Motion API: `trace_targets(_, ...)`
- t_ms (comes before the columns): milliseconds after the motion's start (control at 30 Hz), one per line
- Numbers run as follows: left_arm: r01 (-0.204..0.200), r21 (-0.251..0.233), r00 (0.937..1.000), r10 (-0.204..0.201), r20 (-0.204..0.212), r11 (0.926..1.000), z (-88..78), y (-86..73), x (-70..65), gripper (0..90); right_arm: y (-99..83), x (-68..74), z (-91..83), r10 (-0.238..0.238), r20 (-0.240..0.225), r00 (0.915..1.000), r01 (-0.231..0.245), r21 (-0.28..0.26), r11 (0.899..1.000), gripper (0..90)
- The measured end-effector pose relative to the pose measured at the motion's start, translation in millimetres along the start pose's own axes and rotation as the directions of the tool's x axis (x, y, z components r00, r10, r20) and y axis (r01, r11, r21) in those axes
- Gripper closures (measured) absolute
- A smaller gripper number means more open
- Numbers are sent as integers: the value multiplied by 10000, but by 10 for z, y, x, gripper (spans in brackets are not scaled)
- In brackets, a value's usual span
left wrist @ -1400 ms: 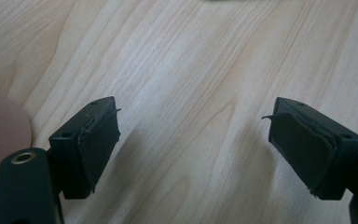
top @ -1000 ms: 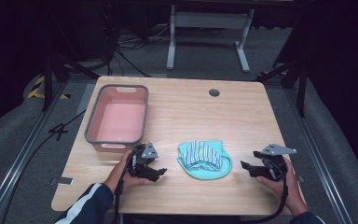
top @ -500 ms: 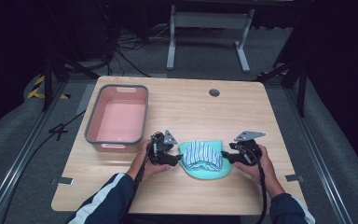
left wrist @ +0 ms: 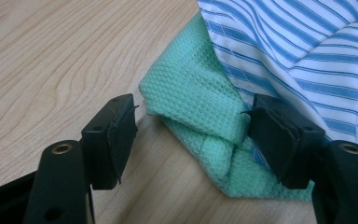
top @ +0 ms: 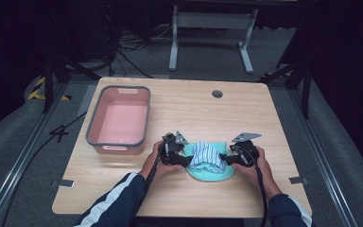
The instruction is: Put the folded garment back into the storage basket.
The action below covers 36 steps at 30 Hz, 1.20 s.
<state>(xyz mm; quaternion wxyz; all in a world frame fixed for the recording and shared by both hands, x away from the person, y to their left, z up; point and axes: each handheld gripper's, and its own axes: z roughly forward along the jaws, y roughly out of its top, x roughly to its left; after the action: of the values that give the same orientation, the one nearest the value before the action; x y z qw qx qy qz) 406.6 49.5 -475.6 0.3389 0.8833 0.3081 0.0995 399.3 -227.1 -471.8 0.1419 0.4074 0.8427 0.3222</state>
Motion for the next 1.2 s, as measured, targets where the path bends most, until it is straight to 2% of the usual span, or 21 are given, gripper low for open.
trace_targets(133,27,52,10000,-27,-74,10000,-5,-5,-12,313,-14,44,-14,-96,-143,9999,95,-98,9999,560)
trace_targets(233,-132,-54,9999,133,92,9999,-12,-9,-21,366,-5,91,-22,-171,-313,9994,170,-22,9999,693)
trace_targets(300,-201,-148,9995,205,244,9997,-20,-12,-34,506,-1,105,-23,-140,-414,9990,139,-9,9999,744)
trace_targets(400,-301,-97,9984,306,480,9995,-30,-8,-27,663,5,120,-25,-86,-444,9990,89,53,9999,787)
trace_targets(467,-326,-207,9977,337,592,9993,-24,-11,-23,743,6,147,-26,-193,-351,9992,195,48,9998,803)
trace_targets(533,-265,-223,9973,279,674,9994,-21,-11,-18,786,5,157,-28,-260,-268,9993,260,29,9997,812)
trace_targets(567,-371,-227,9971,385,653,9991,-21,-5,-13,797,1,156,-28,-237,-275,9993,237,1,9997,813)
trace_targets(800,-447,-113,9967,454,675,9989,-51,49,-10,831,15,175,-60,-265,-222,9994,264,-49,9996,825)
trace_targets(1000,-627,-232,9961,640,607,9978,-175,154,4,833,74,187,-149,-127,-323,9994,117,-304,9995,827)
trace_targets(1167,-759,-165,9955,767,548,9970,-251,226,11,833,158,200,-237,-110,-206,9997,99,-539,9985,828)
trace_targets(1200,-791,-181,9954,800,532,9967,-267,243,15,833,174,207,-249,26,-245,9997,-39,-555,9985,828)
